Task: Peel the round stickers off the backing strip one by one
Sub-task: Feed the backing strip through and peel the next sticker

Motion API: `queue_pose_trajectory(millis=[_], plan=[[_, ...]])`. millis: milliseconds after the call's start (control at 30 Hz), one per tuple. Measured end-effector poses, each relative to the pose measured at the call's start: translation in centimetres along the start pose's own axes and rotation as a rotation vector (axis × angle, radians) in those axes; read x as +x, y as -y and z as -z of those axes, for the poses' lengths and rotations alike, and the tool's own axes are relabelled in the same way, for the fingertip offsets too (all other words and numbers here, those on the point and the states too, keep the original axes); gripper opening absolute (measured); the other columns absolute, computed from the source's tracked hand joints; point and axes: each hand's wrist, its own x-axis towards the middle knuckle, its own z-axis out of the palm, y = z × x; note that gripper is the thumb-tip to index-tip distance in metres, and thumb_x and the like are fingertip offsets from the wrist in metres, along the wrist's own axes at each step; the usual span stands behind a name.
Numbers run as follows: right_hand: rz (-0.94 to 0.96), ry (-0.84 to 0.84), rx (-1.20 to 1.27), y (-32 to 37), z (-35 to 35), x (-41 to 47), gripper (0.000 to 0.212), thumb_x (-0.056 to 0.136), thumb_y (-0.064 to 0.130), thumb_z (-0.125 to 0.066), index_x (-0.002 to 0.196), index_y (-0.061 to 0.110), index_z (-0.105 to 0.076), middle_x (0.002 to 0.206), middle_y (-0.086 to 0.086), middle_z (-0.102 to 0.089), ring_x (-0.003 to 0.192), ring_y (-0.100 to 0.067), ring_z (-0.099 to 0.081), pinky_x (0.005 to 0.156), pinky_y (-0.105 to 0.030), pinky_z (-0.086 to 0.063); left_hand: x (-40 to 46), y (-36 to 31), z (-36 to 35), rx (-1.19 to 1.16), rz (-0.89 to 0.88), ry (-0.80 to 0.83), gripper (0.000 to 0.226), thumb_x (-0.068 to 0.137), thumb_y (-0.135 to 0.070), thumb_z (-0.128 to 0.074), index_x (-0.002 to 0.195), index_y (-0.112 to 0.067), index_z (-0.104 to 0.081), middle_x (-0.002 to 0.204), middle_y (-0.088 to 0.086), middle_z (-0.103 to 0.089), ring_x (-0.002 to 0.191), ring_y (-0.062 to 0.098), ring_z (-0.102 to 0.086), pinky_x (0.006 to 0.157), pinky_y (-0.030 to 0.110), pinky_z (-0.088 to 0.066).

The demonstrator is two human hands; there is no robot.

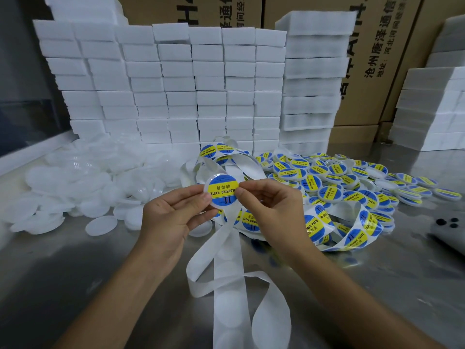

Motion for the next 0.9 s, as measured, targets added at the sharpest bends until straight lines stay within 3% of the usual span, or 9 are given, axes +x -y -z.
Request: queue_pose_trajectory(millis=[267, 400, 900], plan=[[-0.015, 0.0, -0.026, -0.14, -0.01, 0.03, 0.013, 0.084, 0.009, -0.076, 0.084, 0.023, -0.076, 0.082, 0.006, -0.077, 0.08, -0.015, -0.073, 0.074, -0.028, -0.06, -0.02, 0.0, 0.08, 0.032, 0.002, 0.005, 0.035, 0.06, -0.011, -0.076, 0.093, -0.001, -0.07, 0.086, 0.018, -0.075, 0.078, 0.03, -0.074, 0.061, 0.025, -0.058], [-0.01, 0.006, -0.039, -0.21, 0.03, 0.02, 0.015, 0.084, 0.01, -0.076, 0.083, 0.025, -0.075, 0.08, 0.009, -0.076, 0.077, -0.011, -0.072, 0.072, -0.022, -0.059, -0.05, 0.01, 0.07, 0.057, -0.01, 0.006, 0.035, 0.06, -0.011, -0.076, 0.094, -0.001, -0.07, 0.087, 0.017, -0.075, 0.079, 0.03, -0.074, 0.061, 0.025, -0.058], [-0.024, -0.003, -0.067, -0.3, 0.07, -0.03, 0.015, 0.084, 0.011, -0.076, 0.081, 0.026, -0.075, 0.08, 0.006, -0.077, 0.078, -0.016, -0.073, 0.074, -0.034, -0.06, 0.02, 0.22, 0.21, 0.066, -0.044, 0.0, 0.036, 0.055, -0.014, -0.08, 0.089, -0.004, -0.072, 0.087, 0.018, -0.075, 0.077, 0.031, -0.074, 0.062, 0.026, -0.058]])
